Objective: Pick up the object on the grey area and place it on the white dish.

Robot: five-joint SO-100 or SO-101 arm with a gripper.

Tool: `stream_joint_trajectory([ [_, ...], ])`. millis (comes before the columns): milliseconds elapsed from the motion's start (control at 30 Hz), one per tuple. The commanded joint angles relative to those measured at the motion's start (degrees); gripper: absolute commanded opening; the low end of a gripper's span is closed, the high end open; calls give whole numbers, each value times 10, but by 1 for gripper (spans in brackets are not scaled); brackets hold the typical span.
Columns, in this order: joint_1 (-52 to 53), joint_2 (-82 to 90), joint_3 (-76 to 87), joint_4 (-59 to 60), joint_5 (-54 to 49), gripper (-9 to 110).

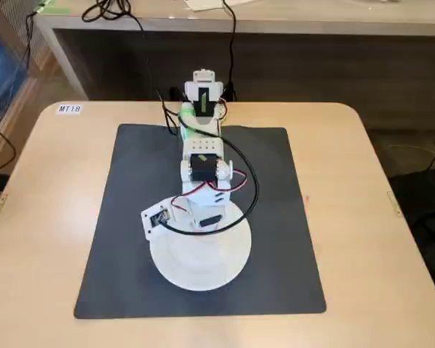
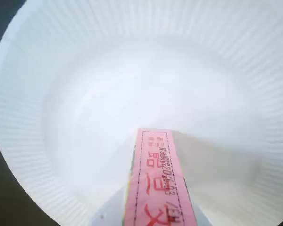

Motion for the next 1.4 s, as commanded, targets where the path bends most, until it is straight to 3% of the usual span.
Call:
stream_joint_trajectory([
  [0,8,1,-20,-3,3,5],
  [233,7,5,-15,-1,9,22],
  [700,7,65,29,1,19,37],
  [1367,-1,239,194,1,25,47],
])
